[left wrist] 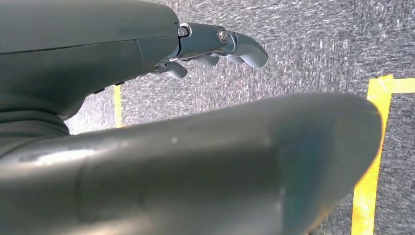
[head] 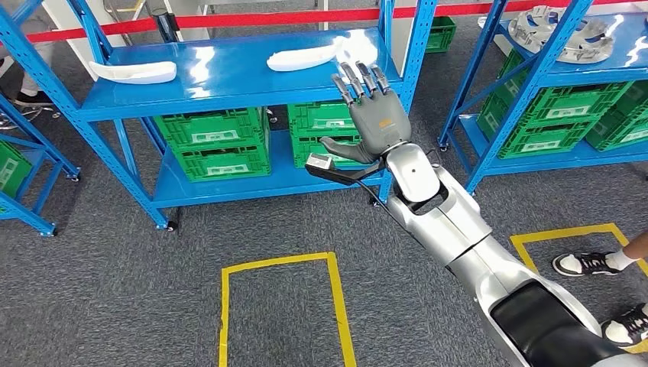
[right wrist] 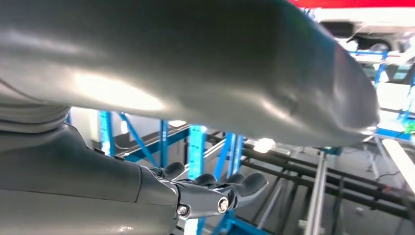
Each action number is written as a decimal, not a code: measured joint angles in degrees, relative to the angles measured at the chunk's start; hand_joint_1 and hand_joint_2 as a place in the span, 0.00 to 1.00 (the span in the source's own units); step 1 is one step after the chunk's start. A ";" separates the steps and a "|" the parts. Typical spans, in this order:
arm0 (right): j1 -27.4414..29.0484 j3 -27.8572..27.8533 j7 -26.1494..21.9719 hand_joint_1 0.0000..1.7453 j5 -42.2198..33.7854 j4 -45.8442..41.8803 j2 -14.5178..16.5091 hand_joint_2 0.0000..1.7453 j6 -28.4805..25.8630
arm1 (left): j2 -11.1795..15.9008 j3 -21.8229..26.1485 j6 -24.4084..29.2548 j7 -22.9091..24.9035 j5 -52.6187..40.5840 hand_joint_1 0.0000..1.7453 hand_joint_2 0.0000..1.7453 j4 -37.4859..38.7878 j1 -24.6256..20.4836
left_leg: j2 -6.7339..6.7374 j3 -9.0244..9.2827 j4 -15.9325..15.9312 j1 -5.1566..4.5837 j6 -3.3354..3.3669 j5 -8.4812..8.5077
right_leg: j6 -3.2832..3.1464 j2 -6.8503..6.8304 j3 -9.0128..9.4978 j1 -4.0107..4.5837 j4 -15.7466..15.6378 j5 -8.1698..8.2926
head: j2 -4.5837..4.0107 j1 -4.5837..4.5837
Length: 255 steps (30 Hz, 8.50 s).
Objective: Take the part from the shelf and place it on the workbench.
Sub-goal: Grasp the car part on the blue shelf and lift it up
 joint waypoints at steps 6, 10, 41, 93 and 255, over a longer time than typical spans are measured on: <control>-0.34 0.03 -1.04 0.00 0.02 0.26 0.40 0.00 -0.19 | -0.11 0.59 0.03 -0.13 0.05 0.00 0.00 0.00 0.53 | -0.03 1.33 -1.20 0.27 2.38 -0.56 | 1.44 -0.26 -4.64 0.01 8.76 -3.85 | 0.00 0.28; -0.05 0.03 -1.37 0.00 -0.17 0.94 0.41 0.00 -0.22 | -0.12 0.92 0.03 -0.08 0.13 0.00 0.00 0.02 0.72 | -0.12 2.68 -0.98 -0.08 2.71 -1.87 | 1.23 -0.28 -9.89 0.07 14.53 -2.38 | 0.00 0.31; 13.18 -10.48 1.37 0.00 0.30 -7.77 -6.47 0.00 -3.09 | -0.37 1.45 -0.67 -0.38 -0.06 0.00 0.00 0.28 2.43 | -1.01 7.17 -3.11 0.23 2.65 -3.50 | 1.60 -0.34 -6.70 0.04 11.62 -8.00 | 0.00 0.26; 19.25 -16.43 -5.63 0.00 -1.06 -9.09 3.84 0.00 0.82 | -1.06 2.31 -0.29 0.31 -1.08 0.00 0.00 0.45 1.74 | -0.57 -4.39 -1.33 -0.99 1.19 5.53 | -1.70 1.38 5.77 1.65 -1.41 -3.73 | 0.00 0.02; 30.93 -4.34 1.09 1.00 -15.29 -11.69 2.78 1.00 15.48 | -2.39 2.42 2.41 3.69 -3.87 0.00 0.25 0.03 -0.61 | 0.52 3.48 -1.27 0.15 -0.36 -1.92 | -0.10 -0.38 -1.77 0.16 0.17 2.10 | 0.00 0.75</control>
